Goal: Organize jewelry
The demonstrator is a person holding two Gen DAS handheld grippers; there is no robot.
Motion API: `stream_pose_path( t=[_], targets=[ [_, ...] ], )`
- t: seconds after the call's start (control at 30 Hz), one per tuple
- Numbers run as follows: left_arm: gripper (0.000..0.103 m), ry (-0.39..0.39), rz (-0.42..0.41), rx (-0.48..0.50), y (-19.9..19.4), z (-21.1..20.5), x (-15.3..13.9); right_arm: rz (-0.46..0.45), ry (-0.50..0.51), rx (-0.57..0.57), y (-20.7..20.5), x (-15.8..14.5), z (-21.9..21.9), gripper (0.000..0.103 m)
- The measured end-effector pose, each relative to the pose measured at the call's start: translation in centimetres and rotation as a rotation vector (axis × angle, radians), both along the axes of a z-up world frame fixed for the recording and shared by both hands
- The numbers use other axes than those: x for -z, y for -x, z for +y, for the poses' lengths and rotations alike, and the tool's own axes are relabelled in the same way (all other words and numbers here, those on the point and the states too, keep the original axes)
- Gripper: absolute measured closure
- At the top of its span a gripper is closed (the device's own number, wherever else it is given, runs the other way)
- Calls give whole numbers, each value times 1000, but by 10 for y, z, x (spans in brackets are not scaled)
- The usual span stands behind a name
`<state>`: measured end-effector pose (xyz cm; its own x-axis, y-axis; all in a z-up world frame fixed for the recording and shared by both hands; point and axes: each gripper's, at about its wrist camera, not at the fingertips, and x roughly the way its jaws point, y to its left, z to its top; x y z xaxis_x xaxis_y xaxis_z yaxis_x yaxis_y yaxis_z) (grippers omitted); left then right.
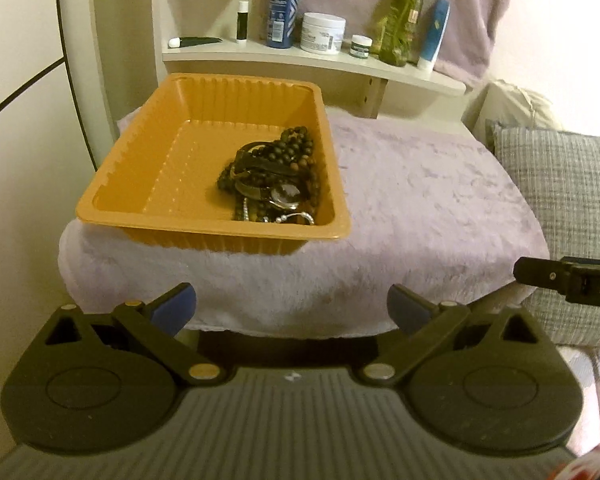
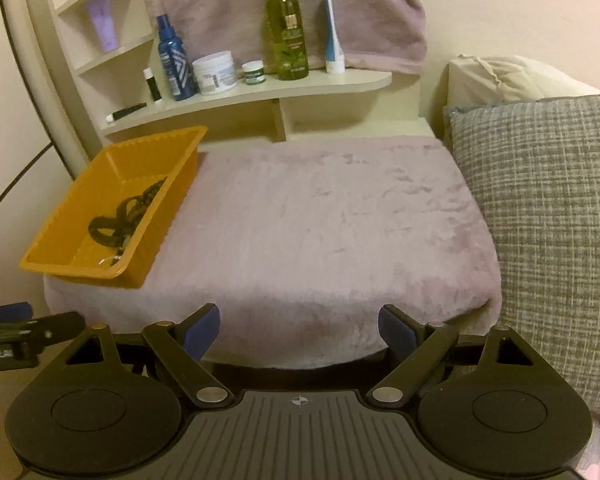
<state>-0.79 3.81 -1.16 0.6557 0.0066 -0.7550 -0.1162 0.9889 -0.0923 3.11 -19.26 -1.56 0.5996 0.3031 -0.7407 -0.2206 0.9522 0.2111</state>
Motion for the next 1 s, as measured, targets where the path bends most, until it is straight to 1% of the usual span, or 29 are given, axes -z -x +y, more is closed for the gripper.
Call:
stream_pose_path(
  t=[0.13, 0.3, 0.4, 0.53, 1.0],
  targets=[
    [2, -26, -1, 6, 1, -7, -5, -4, -2, -21, 9, -2, 8, 17],
    [2, -68, -11, 38, 5, -21, -9, -13, 2, -62, 18, -4, 17, 17],
    [2, -84, -18, 45, 6, -26, -10, -15, 5, -58, 19, -4, 16, 17],
    [2, -78, -17, 33, 6, -25, -10, -15, 8, -44, 20, -4, 13, 17],
    [2, -69, -29, 17, 9, -22, -10, -15, 16, -57, 22, -3, 15, 17]
  ],
)
